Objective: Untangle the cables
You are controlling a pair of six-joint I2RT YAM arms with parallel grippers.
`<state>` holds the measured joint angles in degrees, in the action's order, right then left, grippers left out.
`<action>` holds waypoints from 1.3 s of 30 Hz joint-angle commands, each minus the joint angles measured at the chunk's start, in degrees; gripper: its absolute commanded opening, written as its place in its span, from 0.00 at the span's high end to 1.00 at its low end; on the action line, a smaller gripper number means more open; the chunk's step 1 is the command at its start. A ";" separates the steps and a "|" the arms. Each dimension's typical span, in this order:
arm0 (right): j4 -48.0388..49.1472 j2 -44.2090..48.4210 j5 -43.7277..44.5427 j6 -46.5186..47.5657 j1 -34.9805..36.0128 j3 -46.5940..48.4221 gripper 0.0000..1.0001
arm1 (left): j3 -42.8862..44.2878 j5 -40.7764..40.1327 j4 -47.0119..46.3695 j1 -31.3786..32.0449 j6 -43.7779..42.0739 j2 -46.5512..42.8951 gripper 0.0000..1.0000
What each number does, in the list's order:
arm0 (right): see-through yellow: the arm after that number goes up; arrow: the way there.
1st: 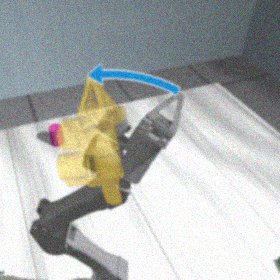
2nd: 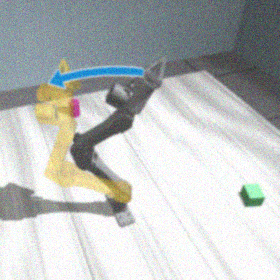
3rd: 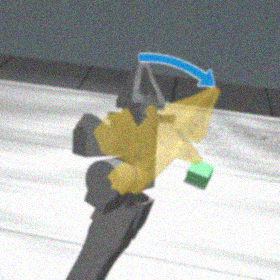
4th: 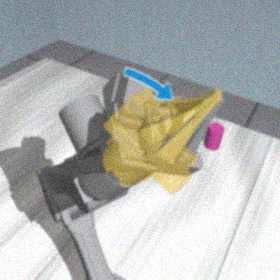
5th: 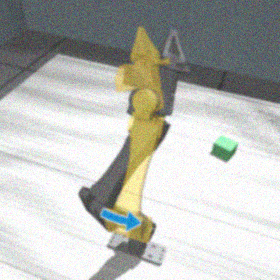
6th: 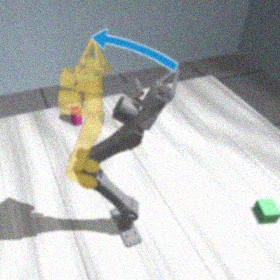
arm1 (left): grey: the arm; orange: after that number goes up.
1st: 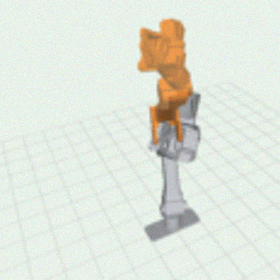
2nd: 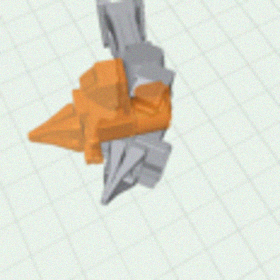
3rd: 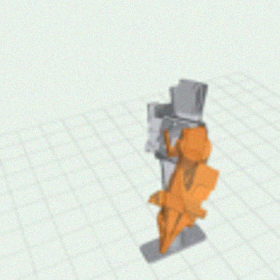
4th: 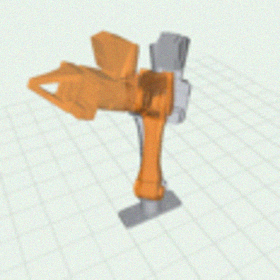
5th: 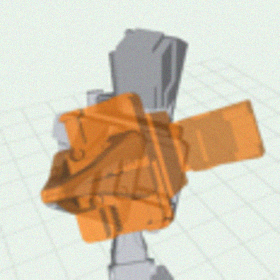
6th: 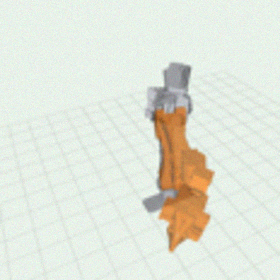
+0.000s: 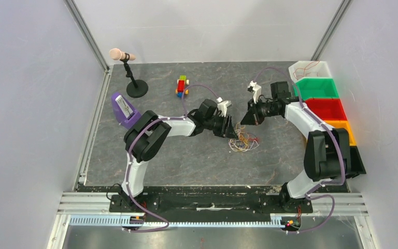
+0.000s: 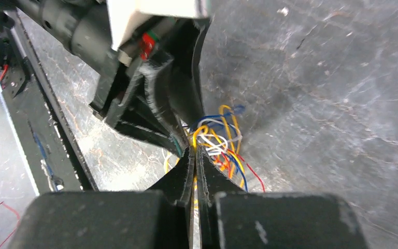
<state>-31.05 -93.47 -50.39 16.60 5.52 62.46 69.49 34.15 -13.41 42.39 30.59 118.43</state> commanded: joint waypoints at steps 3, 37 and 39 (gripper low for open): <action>7.22 10.36 6.87 -2.90 -1.41 3.11 1.00 | -2.38 2.02 -1.16 -0.46 -0.88 -4.98 0.79; 13.54 25.60 2.00 -9.71 10.07 -12.29 0.43 | -23.76 12.46 -26.63 -14.53 44.71 -17.98 0.98; 17.73 25.00 4.32 -10.24 14.24 -13.74 0.42 | -23.71 12.34 -28.09 -14.53 46.01 -17.42 0.98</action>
<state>-22.41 -69.12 -47.81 8.14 13.52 50.92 46.37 45.25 -30.87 27.51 64.77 99.88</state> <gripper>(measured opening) 0.575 0.046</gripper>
